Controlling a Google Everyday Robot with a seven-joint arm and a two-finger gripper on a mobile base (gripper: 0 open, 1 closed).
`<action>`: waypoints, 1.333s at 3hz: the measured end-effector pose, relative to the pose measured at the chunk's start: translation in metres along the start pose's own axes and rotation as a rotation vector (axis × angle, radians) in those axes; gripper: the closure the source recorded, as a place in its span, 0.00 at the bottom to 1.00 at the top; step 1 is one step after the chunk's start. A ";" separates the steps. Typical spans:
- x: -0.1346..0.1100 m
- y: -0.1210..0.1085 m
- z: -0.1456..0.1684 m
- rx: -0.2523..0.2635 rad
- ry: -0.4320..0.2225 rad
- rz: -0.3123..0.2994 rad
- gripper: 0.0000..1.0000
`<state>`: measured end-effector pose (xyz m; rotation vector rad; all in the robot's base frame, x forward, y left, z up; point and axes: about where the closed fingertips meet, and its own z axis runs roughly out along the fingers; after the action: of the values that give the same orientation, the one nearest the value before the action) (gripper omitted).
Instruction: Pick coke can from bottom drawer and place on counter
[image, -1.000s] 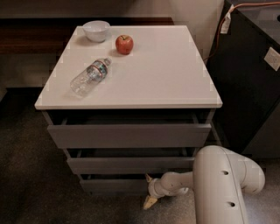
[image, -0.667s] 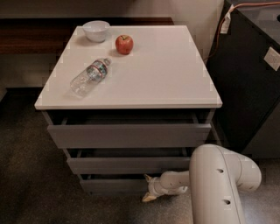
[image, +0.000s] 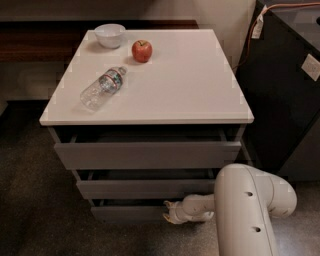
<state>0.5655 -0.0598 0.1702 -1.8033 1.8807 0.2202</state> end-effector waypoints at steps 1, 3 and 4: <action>-0.002 -0.001 -0.004 0.000 0.000 0.000 0.95; -0.019 0.030 -0.005 -0.056 -0.026 -0.034 1.00; -0.019 0.029 -0.006 -0.056 -0.026 -0.034 1.00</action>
Offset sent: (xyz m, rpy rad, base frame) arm -0.0677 0.0279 0.0055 0.0170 0.0685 0.1301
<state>0.5352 -0.0431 0.1773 -1.8590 1.8411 0.2857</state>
